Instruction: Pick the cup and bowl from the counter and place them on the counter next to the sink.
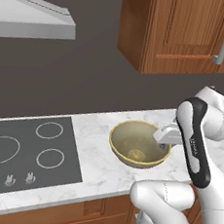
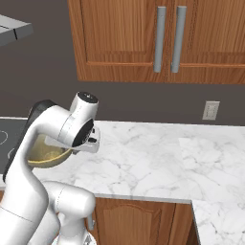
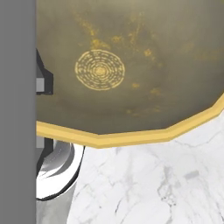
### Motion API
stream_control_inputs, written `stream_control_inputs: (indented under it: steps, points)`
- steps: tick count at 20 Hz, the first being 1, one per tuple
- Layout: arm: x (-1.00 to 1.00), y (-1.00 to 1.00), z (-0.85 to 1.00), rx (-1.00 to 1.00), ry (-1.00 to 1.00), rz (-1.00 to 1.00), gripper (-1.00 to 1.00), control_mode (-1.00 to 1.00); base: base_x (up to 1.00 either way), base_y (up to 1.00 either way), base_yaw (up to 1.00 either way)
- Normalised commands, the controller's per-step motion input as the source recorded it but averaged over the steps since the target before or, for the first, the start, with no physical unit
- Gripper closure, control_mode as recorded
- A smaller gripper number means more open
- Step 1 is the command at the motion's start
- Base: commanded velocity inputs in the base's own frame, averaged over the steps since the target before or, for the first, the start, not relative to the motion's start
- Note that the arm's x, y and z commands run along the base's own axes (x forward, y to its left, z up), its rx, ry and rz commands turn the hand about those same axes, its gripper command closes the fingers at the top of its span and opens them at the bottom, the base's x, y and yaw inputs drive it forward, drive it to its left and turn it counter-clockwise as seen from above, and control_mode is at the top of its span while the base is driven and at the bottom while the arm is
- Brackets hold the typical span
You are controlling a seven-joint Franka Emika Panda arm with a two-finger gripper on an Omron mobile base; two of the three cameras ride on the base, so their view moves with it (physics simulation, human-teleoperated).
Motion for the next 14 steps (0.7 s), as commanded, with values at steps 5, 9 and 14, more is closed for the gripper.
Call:
stream_control_inputs:
  steps: [5,9,14]
  points:
    - [-0.19,0.2,0.2,0.02,-0.01,0.07,1.0,-1.0,0.0,0.0,0.0]
    - [0.0,0.0,0.0,0.0,0.0,0.0,1.0,-1.0,0.0,0.0,0.0]
    - [0.0,0.0,0.0,0.0,0.0,0.0,1.0,-1.0,0.0,0.0,0.0]
